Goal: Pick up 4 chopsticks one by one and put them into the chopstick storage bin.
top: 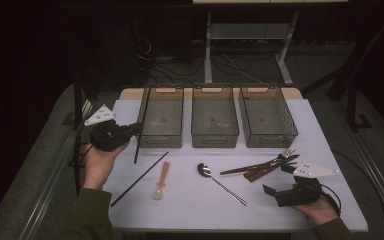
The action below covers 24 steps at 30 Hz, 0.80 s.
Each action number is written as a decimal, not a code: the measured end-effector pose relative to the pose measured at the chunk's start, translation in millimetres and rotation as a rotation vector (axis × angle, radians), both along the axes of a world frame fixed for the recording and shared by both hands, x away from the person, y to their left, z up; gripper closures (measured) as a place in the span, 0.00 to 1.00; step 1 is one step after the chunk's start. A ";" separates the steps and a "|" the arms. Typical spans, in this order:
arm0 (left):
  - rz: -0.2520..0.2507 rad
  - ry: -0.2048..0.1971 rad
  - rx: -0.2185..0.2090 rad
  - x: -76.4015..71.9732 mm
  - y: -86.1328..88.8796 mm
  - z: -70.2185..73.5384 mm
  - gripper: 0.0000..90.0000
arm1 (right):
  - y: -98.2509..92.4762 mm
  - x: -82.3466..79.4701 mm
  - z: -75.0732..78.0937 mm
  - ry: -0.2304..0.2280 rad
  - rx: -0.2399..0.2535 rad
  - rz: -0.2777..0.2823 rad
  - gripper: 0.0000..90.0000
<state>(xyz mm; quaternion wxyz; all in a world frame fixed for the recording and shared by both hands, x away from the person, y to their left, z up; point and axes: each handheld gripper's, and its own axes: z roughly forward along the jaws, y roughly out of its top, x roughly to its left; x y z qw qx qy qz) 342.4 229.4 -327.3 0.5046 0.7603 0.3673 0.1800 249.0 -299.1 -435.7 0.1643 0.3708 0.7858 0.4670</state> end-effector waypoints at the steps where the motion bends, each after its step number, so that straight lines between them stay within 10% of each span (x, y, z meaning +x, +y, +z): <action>1: 0.002 -0.005 -0.003 2.0 -0.3 1.9 0.95 | 0.1 -0.1 0.0 0.003 0.001 -0.002 0.01; 15: 0.018 -0.048 -0.019 43.4 -5.8 38.5 0.95 | -0.3 0.7 -0.1 0.002 -0.001 -0.002 0.01; 24: 0.048 -0.039 0.016 75.3 -16.5 36.9 0.95 | -0.4 1.0 -0.2 0.001 0.003 -0.005 0.01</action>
